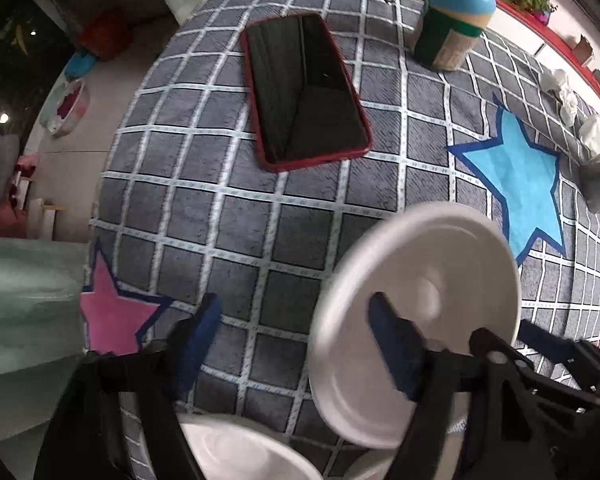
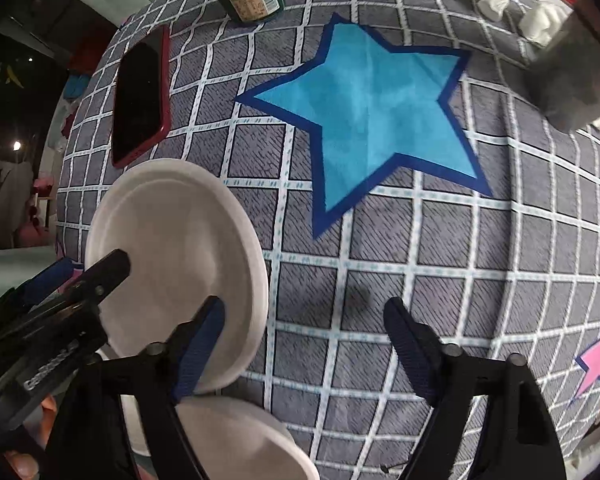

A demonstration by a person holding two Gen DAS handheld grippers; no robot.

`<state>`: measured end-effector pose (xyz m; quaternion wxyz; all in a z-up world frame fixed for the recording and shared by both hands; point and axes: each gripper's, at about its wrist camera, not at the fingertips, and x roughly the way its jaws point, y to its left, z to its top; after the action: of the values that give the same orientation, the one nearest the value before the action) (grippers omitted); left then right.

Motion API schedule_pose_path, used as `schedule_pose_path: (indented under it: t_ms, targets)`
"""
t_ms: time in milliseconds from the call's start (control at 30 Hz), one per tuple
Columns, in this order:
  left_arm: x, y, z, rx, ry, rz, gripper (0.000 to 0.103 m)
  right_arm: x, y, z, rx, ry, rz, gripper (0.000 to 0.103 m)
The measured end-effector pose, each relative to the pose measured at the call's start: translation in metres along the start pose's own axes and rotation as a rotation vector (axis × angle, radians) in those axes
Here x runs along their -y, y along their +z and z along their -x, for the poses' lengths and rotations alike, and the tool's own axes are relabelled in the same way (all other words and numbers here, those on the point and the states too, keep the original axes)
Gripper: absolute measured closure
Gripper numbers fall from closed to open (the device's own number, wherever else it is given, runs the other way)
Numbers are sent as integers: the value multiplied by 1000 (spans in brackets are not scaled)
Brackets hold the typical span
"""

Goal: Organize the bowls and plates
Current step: 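Close both grippers on the rim of a white paper bowl, then lift the white bowl with both grippers and carry it across the table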

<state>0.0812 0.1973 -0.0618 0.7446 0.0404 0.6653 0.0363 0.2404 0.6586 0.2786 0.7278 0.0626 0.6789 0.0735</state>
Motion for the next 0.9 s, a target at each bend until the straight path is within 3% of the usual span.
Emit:
schedule_pose_path:
  t_ms: [67, 100, 133, 167, 300, 633, 900]
  targets:
    - [5, 1, -7, -28, -29, -12, 57, 0, 1, -11, -25, 26, -10, 53]
    - [8, 2, -9, -36, -37, -21, 61, 0, 1, -16, -27, 38, -18, 54]
    - [13, 1, -11, -40, -41, -34, 68, 0, 1, -15, -17, 53, -21, 62]
    - [16, 1, -12, -43, -43, -42, 69, -1, 2, -17, -18, 77, -20, 70]
    - [38, -3, -11, -45, -46, -96, 69, -2, 1, -26, -38, 124, -17, 84]
    - [120, -27, 0, -23, -70, -253, 69, 50, -28, -10, -42, 82, -58, 84]
    - [188, -87, 11, -32, -99, -399, 68, 109, -71, 1, -63, 37, -137, 84]
